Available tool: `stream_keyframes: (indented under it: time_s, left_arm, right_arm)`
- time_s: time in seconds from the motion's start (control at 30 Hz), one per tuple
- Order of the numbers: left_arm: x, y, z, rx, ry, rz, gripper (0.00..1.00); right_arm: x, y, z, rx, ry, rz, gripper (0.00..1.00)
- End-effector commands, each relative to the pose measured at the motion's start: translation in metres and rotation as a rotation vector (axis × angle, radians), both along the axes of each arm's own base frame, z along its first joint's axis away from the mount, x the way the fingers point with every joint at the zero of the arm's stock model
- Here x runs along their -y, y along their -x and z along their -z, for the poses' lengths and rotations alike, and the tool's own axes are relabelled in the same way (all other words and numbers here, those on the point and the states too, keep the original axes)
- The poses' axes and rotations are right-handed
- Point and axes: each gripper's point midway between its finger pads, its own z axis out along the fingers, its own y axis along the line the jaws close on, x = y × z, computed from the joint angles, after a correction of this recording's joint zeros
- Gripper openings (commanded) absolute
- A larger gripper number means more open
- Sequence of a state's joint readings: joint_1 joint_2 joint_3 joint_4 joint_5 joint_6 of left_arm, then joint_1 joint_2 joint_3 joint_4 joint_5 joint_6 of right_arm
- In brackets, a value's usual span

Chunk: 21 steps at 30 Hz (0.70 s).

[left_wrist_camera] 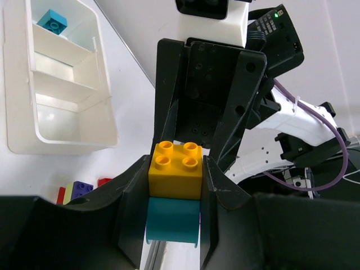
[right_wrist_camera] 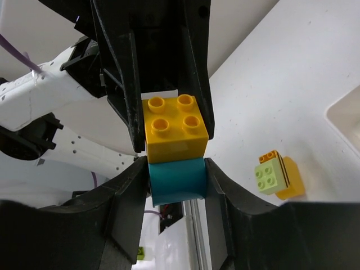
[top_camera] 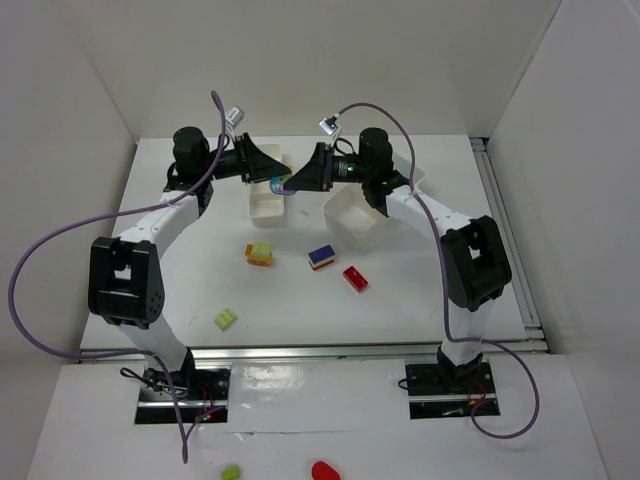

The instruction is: Sort the legos into containers by color

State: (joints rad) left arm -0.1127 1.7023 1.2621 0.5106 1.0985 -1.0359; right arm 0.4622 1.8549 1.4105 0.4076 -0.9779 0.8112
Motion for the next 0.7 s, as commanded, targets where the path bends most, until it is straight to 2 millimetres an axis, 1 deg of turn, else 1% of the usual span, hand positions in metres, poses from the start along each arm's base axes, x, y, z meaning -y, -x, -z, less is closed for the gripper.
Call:
stream_keyframes:
  time_s: [0.0,0.03,0.07,0.1,0.17,0.2,0.23,0.27,0.3,0.33,0.37,0.4,0.43,0.47,0.5,0.57,0.6,0.63,0.67]
  left_arm:
    - [0.001,0.011,-0.026,0.105,0.015,0.012,0.00]
    - [0.001,0.010,-0.031,0.126,0.017,0.012,0.00]
    - [-0.003,0.005,-0.028,0.105,0.020,-0.008,0.00]
    - [-0.003,0.004,-0.033,0.116,0.025,-0.008,0.00]
    - [-0.003,0.001,-0.034,0.119,0.026,-0.008,0.00]
    - [-0.003,-0.001,-0.034,0.121,0.026,-0.008,0.00]
    - [-0.003,-0.002,-0.039,0.135,0.027,-0.007,0.00]
    - [-0.003,-0.002,-0.039,0.135,0.027,-0.007,0.00]
    - [-0.002,-0.004,-0.038,0.124,0.026,-0.008,0.00]
    - [-0.006,-0.006,-0.038,0.124,0.026,-0.017,0.00]
    - [-0.006,-0.006,-0.038,0.124,0.026,-0.017,0.00]
    - [-0.006,-0.006,-0.038,0.124,0.026,-0.017,0.00]
    - [-0.006,-0.006,-0.038,0.124,0.026,-0.017,0.00]
    - [-0.006,-0.009,-0.033,0.114,0.024,-0.017,0.00]
    - [-0.006,-0.009,-0.033,0.113,0.024,-0.017,0.00]
    - [-0.006,-0.009,-0.033,0.110,0.017,-0.017,0.00]
    - [-0.007,-0.014,-0.030,0.098,0.012,-0.042,0.00]
    - [-0.004,-0.014,-0.023,0.075,-0.016,-0.046,0.00]
    - [-0.001,-0.016,-0.018,0.061,-0.039,-0.054,0.00]
  right_arm:
    - [-0.008,0.010,-0.023,0.077,-0.030,-0.052,0.17]
    - [-0.007,0.014,-0.010,0.042,-0.007,-0.062,0.14]
    - [-0.006,0.015,-0.002,0.022,0.010,-0.063,0.08]
    - [-0.004,0.019,0.012,-0.012,0.042,-0.077,0.05]
    - [0.001,0.027,0.034,-0.058,0.085,-0.081,0.00]
    - [0.004,0.032,0.033,-0.037,0.094,-0.083,0.00]
    - [0.008,0.039,0.046,-0.085,0.127,-0.088,0.00]
    - [0.011,0.043,0.051,-0.095,0.145,-0.091,0.00]
    - [0.014,0.043,0.051,-0.057,0.167,-0.077,0.00]
    - [0.022,0.047,0.063,-0.111,0.216,-0.067,0.00]
    - [0.028,0.046,0.071,-0.126,0.247,-0.054,0.00]
    - [0.033,0.047,0.072,-0.091,0.277,-0.039,0.00]
    - [0.041,0.052,0.078,-0.132,0.310,-0.039,0.00]
    - [0.045,0.053,0.080,-0.131,0.332,-0.029,0.00]
    - [0.060,0.043,0.079,-0.104,0.364,0.042,0.00]
    - [0.085,0.031,0.081,-0.125,0.427,0.163,0.00]
    - [0.108,0.016,0.070,-0.102,0.447,0.276,0.00]
    - [0.132,-0.006,0.072,-0.093,0.512,0.439,0.00]
    - [0.150,-0.016,0.072,-0.087,0.554,0.535,0.00]
